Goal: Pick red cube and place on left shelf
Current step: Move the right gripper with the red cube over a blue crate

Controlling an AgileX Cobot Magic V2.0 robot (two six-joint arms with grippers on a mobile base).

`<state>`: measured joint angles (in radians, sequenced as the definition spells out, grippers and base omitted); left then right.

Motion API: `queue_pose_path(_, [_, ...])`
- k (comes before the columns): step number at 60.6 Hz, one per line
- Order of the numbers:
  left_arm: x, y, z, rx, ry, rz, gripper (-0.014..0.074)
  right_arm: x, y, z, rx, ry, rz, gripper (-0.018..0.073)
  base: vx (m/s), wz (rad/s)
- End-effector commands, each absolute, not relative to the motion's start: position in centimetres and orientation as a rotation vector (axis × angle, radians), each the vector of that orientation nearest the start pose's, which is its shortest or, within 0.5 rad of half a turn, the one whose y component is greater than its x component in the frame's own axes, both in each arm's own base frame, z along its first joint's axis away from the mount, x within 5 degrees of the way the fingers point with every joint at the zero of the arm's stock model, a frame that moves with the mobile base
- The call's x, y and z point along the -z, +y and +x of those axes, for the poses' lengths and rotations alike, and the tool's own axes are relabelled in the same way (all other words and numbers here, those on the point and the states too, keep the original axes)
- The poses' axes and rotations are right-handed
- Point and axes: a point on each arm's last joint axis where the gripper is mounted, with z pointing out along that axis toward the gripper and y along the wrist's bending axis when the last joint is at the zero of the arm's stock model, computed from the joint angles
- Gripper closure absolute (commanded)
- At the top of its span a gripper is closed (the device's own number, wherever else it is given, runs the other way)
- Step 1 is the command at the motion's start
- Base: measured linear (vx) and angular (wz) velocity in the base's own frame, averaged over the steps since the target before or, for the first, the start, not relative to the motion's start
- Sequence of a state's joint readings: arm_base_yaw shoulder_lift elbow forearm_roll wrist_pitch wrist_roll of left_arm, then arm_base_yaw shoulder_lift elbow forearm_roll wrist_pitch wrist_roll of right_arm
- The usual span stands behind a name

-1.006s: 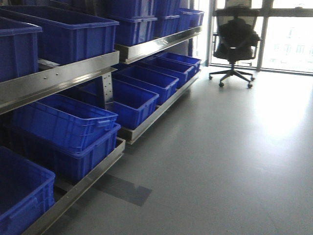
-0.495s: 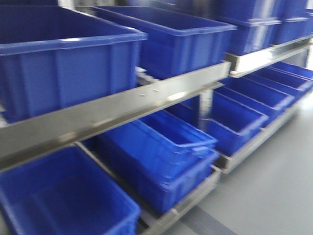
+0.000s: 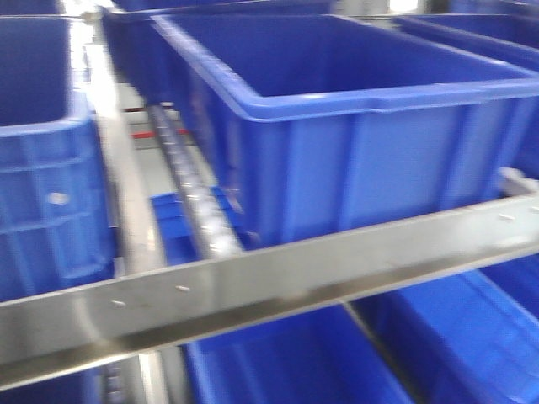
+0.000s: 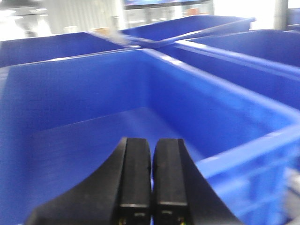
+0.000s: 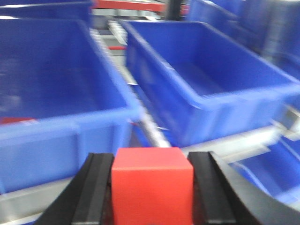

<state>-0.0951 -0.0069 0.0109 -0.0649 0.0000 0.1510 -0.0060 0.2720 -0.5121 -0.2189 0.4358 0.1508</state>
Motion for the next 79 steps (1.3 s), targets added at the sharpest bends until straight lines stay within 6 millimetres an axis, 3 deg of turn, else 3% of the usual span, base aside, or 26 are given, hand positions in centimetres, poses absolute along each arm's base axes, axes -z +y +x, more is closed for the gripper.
queue_pose_path(1, [-20.95,-0.54,5.68,0.01,1.428,0.131,0.0491,-34.46,-0.8,5.91,0.134,1.569,0.009,0.0503,0.11,0.67])
queue_pose_path(38, [-20.95,-0.54,5.68,0.01,1.428,0.131,0.0491,-34.46,-0.8,5.91,0.134,1.569,0.009,0.0503,0.07,0.43])
queue_pose_path(79, [-20.95,-0.54,5.68,0.01,1.428,0.131,0.0491,-34.46,-0.8,5.91,0.134,1.569,0.009,0.0503,0.01,0.09])
